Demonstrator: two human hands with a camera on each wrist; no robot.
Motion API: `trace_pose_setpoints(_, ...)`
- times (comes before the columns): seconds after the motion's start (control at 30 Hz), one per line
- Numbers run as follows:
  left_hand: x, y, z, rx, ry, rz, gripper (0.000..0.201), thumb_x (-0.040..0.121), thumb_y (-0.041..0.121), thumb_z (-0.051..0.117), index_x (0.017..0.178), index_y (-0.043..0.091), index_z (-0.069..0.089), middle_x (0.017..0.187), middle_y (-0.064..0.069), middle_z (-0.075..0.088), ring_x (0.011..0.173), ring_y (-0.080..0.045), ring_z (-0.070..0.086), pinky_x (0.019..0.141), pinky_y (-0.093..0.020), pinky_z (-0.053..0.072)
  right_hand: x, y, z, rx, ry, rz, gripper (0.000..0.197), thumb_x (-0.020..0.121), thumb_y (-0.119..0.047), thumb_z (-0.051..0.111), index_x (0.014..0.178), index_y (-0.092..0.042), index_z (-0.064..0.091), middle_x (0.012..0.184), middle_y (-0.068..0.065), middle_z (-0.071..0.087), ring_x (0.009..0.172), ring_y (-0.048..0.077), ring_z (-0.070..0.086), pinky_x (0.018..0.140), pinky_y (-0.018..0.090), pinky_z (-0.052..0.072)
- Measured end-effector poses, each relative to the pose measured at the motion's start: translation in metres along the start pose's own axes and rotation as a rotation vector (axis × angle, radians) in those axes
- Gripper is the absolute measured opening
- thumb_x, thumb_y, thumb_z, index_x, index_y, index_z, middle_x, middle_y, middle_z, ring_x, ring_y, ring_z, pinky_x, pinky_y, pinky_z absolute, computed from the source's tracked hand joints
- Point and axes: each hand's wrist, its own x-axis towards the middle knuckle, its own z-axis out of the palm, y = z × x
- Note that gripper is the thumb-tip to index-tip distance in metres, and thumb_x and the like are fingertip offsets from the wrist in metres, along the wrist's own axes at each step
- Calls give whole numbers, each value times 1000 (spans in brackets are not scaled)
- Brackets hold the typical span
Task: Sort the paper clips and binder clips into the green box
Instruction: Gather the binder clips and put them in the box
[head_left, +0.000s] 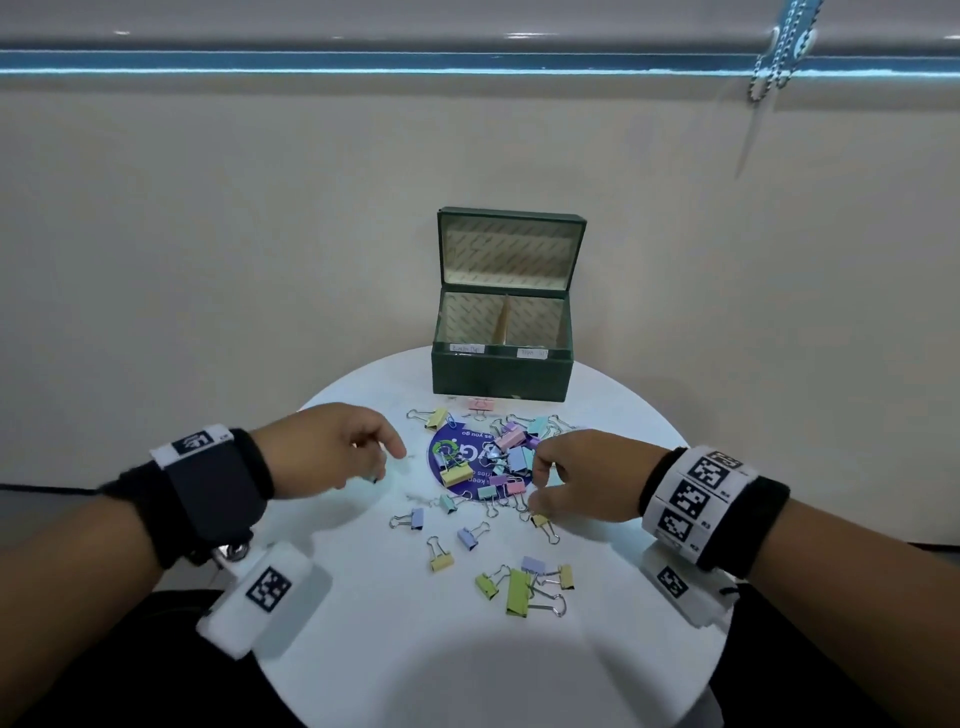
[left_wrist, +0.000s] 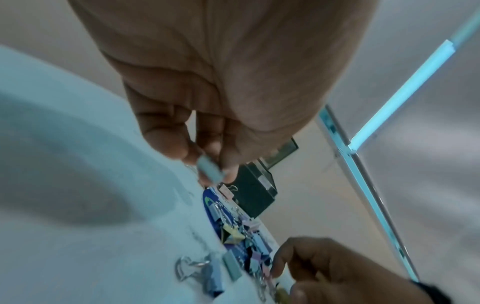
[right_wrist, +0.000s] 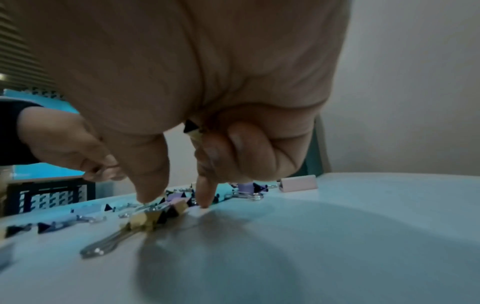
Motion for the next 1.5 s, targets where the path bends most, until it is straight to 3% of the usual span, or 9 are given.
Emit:
trace_pose_setpoints(0.17,9,-3,5,-139,18,-95,19,85,25,54,82,20,72,79,-2,57,68,-13,56,61,-28,50,10,-11,3,-78,-28,1,15,94,-38,63,95,-23,63,92,-5,65,85,16,58,68,22,44)
trace_pose_setpoints(0.27,7,5,13,193,-59,6,18,81,46,72,88,30,70,74,11,52,61,-6,50,60,-19,43,12,-11,-4,-30,-70,-43,16,92,-30,63,79,-22,57,82,-6,62,75,13,52,69,24,45)
trace_pose_setpoints(0.43,0,15,29,706,-60,169,30,79,58,65,106,47,64,91,17,46,81,-2,49,72,-23,41,27,-16,-46,181,74,-113,20,91,-25,66,78,-20,52,75,-6,58,64,8,51,60,21,47)
trace_pose_setpoints(0.63,1,21,32,737,-87,188,20,86,50,59,102,38,61,96,15,46,84,-9,47,72,-26,40,83,-37,-103,367,413,-85,6,92,-12,61,95,-17,61,92,-5,65,75,9,58,62,16,46)
trace_pose_setpoints(0.8,19,16,13,626,-26,205,24,83,58,62,97,39,61,91,17,48,86,-6,50,77,-26,41,109,-39,-113,259,406,-24,48,88,-5,68,127,-30,59,117,-6,55,76,12,61,64,26,55)
trace_pose_setpoints(0.93,47,28,-16,622,95,247,22,89,55,59,102,37,60,99,16,53,89,-9,51,78,-28,39,88,-21,-94,184,527,-114,26,90,-4,61,85,-29,59,106,-3,64,86,15,63,86,39,59)
trace_pose_setpoints(1.17,131,79,-31,463,374,223,23,102,36,46,115,20,56,114,-3,60,94,-20,58,80,-34,45,21,8,-32,-15,3,-180,9,83,-31,75,83,-32,66,91,-9,65,78,6,57,71,23,46)
trace_pose_setpoints(1.37,154,87,-12,502,322,129,61,100,34,52,151,16,23,139,-21,48,115,-36,57,96,-44,49,3,12,-12,140,-88,-156,29,70,-51,84,90,-34,69,94,-15,67,74,-2,58,70,21,47)
trace_pose_setpoints(1.5,114,79,-7,507,424,285,45,94,37,58,135,24,43,130,-4,47,102,-23,60,87,-40,53,2,8,-7,92,-93,-191,27,74,-43,83,96,-32,71,95,-11,68,79,2,60,72,24,51)
